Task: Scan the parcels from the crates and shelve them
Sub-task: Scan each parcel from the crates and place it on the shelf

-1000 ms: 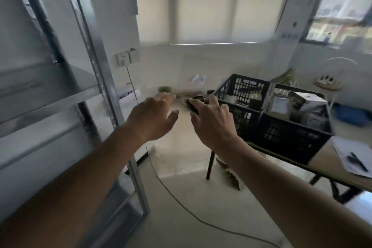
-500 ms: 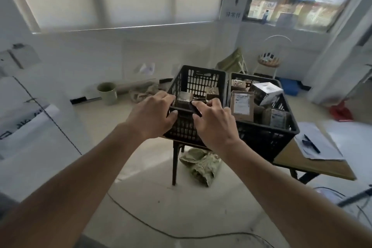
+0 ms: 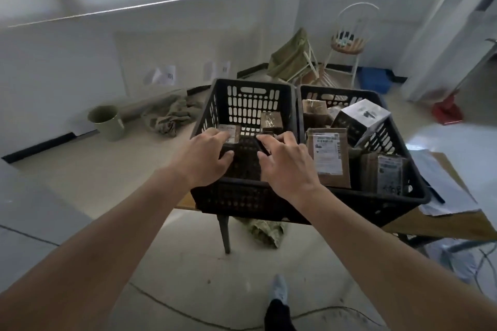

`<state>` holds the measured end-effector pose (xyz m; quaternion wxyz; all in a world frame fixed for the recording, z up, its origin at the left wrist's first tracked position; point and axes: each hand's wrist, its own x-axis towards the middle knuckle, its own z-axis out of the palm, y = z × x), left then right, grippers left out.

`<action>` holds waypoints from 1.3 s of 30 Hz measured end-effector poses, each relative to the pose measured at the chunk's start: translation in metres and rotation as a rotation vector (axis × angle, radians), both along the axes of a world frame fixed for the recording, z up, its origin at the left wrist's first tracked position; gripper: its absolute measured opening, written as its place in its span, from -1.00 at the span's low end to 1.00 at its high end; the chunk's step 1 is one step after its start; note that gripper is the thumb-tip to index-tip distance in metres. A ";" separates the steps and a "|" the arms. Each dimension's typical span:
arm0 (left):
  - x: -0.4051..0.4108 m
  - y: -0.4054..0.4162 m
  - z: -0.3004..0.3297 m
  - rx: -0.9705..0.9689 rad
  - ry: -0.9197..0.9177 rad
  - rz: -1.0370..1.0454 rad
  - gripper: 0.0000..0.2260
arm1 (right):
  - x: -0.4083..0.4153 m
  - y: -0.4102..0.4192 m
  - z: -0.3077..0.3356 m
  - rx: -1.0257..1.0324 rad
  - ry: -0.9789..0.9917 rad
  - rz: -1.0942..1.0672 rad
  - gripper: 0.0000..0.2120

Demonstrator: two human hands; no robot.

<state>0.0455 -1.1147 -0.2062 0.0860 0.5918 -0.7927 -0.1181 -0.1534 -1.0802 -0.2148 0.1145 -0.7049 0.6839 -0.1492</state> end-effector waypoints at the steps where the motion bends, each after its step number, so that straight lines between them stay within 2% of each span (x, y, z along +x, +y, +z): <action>1: -0.002 -0.016 -0.009 0.015 -0.005 0.009 -0.55 | -0.003 -0.017 -0.009 0.017 -0.027 0.009 -0.54; 7: -0.013 -0.108 -0.057 0.131 -0.024 0.110 -0.54 | -0.020 -0.127 -0.062 0.121 -0.192 0.061 -0.56; 14: -0.030 -0.188 -0.106 0.325 -0.033 0.248 -0.52 | -0.027 -0.229 -0.101 0.288 -0.216 0.122 -0.55; 20: -0.027 -0.239 -0.150 0.411 -0.013 0.331 -0.56 | -0.022 -0.274 -0.130 0.388 -0.190 0.144 -0.57; 29: -0.045 -0.295 -0.213 0.566 -0.112 0.415 -0.42 | -0.014 -0.315 -0.174 0.502 -0.161 0.076 -0.56; 32: -0.047 -0.300 -0.230 0.505 -0.195 0.446 -0.45 | -0.016 -0.320 -0.181 0.538 -0.176 0.058 -0.56; 35: -0.050 -0.301 -0.240 0.428 -0.181 0.461 -0.48 | -0.019 -0.323 -0.184 0.544 -0.169 0.037 -0.57; 39: -0.056 -0.304 -0.247 0.415 -0.136 0.535 -0.31 | -0.021 -0.324 -0.182 0.520 -0.179 0.012 -0.58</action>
